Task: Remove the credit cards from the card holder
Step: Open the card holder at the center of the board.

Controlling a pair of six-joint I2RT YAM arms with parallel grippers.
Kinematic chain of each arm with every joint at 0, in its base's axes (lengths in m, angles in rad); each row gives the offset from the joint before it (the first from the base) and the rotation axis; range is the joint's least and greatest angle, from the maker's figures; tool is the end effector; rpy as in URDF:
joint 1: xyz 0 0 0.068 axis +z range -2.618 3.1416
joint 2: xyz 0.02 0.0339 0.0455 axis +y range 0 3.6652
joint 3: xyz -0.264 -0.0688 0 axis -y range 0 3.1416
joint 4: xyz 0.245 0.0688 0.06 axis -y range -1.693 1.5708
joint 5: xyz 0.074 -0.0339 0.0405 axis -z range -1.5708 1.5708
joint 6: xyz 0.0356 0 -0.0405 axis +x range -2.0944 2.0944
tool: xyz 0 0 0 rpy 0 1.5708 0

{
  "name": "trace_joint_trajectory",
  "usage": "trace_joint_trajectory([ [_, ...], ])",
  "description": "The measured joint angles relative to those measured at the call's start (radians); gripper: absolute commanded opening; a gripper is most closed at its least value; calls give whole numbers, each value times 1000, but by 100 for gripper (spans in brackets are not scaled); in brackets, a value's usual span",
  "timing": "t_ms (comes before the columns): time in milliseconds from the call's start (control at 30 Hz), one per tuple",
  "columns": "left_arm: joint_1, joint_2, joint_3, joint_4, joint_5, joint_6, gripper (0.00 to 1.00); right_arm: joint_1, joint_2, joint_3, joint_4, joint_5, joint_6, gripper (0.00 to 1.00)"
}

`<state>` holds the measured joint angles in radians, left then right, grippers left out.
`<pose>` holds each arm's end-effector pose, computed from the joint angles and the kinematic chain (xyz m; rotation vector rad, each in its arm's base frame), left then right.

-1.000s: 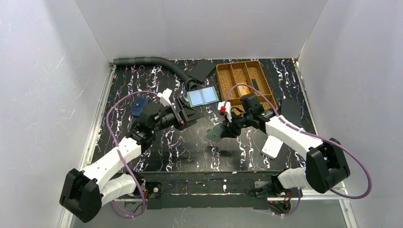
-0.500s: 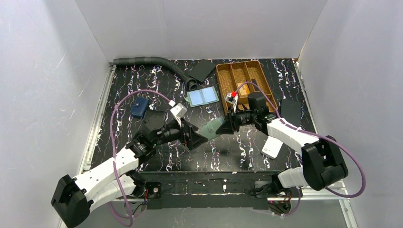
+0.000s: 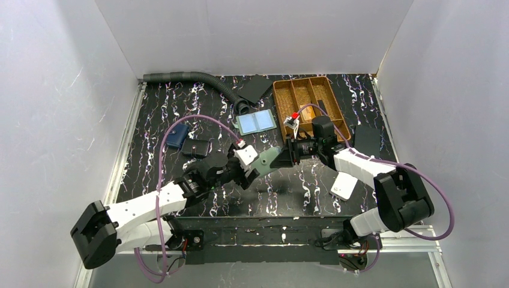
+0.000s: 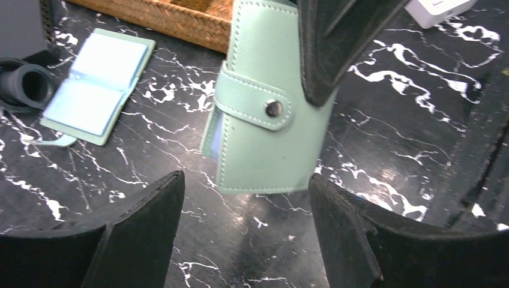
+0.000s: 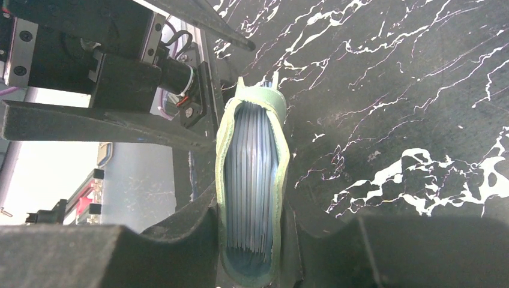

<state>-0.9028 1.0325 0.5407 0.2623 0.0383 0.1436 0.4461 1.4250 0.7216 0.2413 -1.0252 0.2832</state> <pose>0.1449 -0.1858 0.2524 0.9422 1.5776 -0.5728 0.2486 0.1526 0.2208 -0.8516 1.9239 1.4833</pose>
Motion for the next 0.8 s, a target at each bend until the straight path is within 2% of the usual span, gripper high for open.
trace_joint_trajectory([
  [167,-5,51,32,8,-47,47,69,0,20,0,16,0,29,1],
  [500,-27,106,72,46,-50,75,68,0,58,0,56,-3,83,1],
  [800,-68,190,116,53,-87,145,56,0,68,0,76,-7,107,1],
])
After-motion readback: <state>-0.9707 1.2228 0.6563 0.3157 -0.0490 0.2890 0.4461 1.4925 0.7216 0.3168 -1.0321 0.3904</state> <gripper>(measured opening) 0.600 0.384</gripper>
